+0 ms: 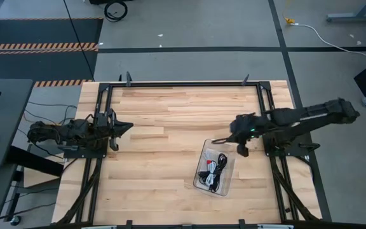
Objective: Pick and place USB-C Cables
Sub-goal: Move the transparent bin to the center of the table
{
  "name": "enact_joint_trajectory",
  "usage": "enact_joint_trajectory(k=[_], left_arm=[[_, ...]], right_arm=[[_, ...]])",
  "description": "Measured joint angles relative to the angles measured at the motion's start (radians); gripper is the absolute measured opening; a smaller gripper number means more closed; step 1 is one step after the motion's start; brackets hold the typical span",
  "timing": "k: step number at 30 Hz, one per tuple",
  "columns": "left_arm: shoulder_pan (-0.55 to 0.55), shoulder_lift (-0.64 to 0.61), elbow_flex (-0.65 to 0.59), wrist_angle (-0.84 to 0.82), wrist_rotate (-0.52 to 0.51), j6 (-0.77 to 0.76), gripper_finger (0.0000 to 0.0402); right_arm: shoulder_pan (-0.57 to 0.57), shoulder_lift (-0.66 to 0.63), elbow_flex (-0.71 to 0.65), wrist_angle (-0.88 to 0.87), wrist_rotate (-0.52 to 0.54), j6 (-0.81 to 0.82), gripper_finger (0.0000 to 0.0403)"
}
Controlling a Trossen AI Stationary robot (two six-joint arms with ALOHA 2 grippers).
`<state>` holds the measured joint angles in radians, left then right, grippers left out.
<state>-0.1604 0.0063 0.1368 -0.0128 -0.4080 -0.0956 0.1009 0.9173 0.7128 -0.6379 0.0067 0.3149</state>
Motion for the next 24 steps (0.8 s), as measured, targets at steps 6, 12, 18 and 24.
enact_joint_trajectory(k=[6, 12, 18, 24], left_arm=[[0.0, 0.0, 0.0, 0.0, 0.0, -0.046, 0.0023], [0.0, 0.0, 0.0, -0.002, 0.0, -0.05, 0.0023], [0.0, 0.0, 0.0, -0.003, 0.0, -0.05, 0.0023], [0.0, 0.0, 0.0, -0.008, 0.0, -0.05, 0.0024]], right_arm=[[0.008, 0.259, 0.21, -0.113, 0.023, -0.005, 0.0041], [0.008, 0.399, 0.343, -0.237, -0.001, 0.0, 0.011], [0.008, 0.516, 0.36, -0.374, 0.02, 0.057, 0.0201], [0.008, 0.585, 0.361, -0.375, 0.05, 0.06, 0.0263]])
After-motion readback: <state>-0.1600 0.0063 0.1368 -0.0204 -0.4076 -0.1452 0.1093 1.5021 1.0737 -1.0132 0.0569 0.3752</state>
